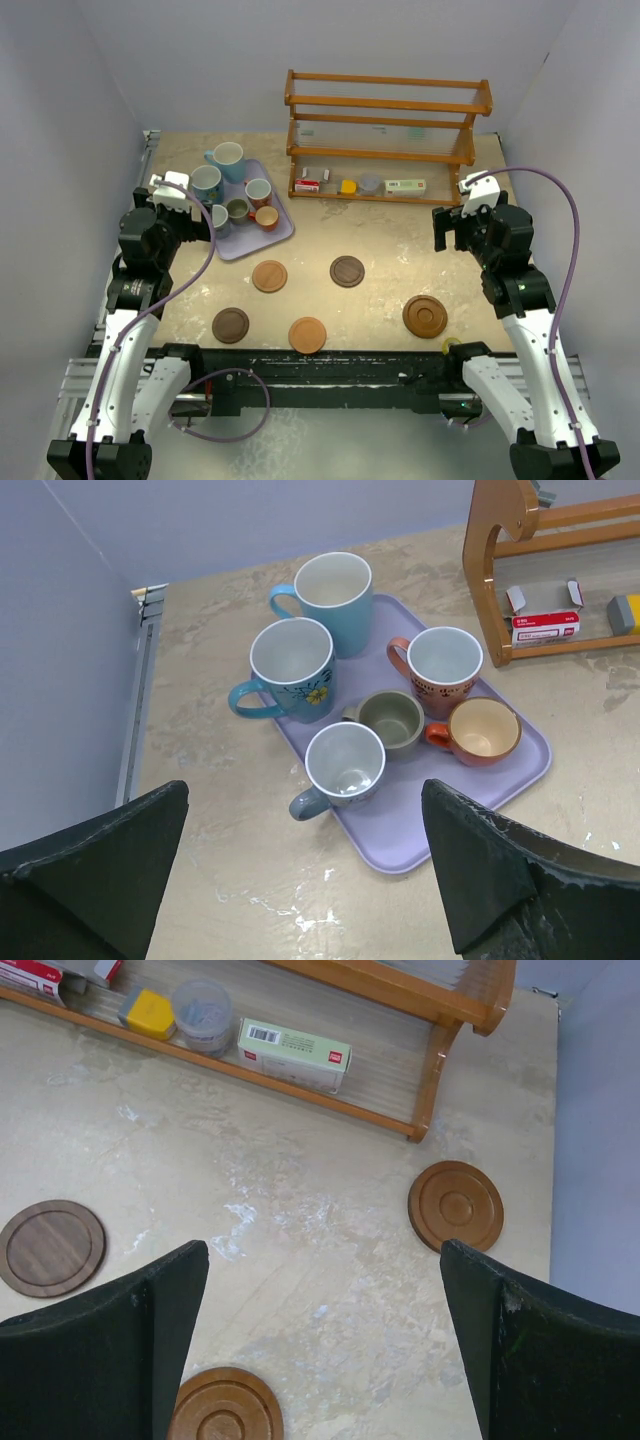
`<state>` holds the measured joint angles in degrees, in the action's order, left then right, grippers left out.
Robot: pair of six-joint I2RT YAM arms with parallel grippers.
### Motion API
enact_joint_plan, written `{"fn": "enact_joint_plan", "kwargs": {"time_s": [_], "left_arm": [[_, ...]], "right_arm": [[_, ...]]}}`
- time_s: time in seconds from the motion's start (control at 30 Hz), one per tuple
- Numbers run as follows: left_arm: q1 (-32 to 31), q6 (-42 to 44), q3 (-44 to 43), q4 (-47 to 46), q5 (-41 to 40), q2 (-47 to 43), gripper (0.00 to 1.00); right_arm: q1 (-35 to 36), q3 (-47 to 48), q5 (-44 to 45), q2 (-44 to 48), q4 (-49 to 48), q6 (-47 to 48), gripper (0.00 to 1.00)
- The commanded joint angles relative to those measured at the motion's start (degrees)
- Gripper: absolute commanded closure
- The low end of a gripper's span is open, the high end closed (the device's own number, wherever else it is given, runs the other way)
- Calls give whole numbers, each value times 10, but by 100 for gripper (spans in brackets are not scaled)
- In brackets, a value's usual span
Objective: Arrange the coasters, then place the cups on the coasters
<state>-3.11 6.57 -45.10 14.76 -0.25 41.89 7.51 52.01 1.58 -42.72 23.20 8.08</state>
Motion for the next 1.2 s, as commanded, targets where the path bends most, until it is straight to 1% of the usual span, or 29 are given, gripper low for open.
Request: {"fn": "enact_joint_plan", "kwargs": {"time_s": [0.0,0.4,0.53,0.73,0.87,0.97,1.03,1.17], "left_arm": [[5,-9,-1,-36,14,-5,4],[6,-18,-1,-46,16,-8,4],[5,-4,-4,-46,21,-3,4],[5,52,-12,-34,96,28,4],[4,85,-10,-29,144,75,4],[3,125,-11,-21,173,112,4],[3,154,-10,-15,190,135,0],[-4,215,-10,10,229,175,8]], "right_arm": [[3,-2,-15,7,-28,9,0],[4,2,-25,7,-30,9,0],[4,5,-13,5,-30,9,0],[5,14,-24,-5,-30,23,0],[5,23,-45,-17,-19,30,0],[5,15,-47,-18,-22,32,0],[5,8,-52,-17,-26,36,0],[5,-1,-55,-16,-29,42,0]]}}
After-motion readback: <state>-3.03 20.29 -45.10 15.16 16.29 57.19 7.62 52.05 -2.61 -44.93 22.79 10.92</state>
